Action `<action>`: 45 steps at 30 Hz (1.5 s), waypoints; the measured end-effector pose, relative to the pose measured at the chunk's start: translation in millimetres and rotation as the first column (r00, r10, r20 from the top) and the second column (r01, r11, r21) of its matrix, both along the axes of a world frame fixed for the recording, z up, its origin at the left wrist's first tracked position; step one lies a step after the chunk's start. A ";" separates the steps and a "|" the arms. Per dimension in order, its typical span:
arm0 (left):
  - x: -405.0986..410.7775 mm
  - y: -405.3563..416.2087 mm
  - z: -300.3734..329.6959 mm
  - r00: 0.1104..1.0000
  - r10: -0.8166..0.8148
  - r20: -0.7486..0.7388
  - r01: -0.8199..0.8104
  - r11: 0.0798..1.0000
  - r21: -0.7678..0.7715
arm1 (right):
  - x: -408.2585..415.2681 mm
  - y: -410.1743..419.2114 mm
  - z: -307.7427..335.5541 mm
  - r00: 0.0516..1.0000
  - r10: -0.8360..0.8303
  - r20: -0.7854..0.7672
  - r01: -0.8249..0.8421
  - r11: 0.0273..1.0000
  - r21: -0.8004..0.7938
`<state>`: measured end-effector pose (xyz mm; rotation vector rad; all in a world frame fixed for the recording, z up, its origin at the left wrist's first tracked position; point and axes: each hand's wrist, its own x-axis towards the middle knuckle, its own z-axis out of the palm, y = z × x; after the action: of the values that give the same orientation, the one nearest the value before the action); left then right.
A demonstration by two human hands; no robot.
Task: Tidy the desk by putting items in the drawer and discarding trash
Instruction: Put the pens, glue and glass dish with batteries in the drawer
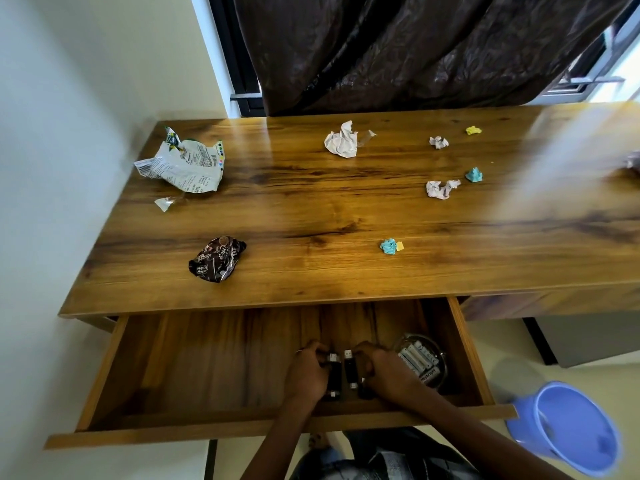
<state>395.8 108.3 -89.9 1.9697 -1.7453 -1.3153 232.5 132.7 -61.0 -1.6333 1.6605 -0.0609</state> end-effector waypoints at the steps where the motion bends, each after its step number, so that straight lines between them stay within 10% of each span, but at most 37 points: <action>1: -0.2 -0.1 1.0 1.000 0.003 0.002 -0.003 1.000 -0.003 | 0.8 -0.3 -0.4 1.000 0.010 0.001 -0.010 1.000 -0.009; 18: -10.2 4.8 5.2 0.913 -0.333 0.234 0.375 0.913 -0.164 | 0.0 0.1 -5.5 0.998 0.005 0.057 0.000 0.997 -0.074; 45: -0.1 8.6 31.8 0.965 -0.222 0.142 0.260 0.886 -0.385 | -0.2 11.4 7.1 0.996 0.072 -0.044 -0.078 0.984 -0.157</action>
<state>395.6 116.9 -58.0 1.6468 -2.1575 -0.8392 232.3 144.1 -53.9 -1.8254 1.6570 -0.1277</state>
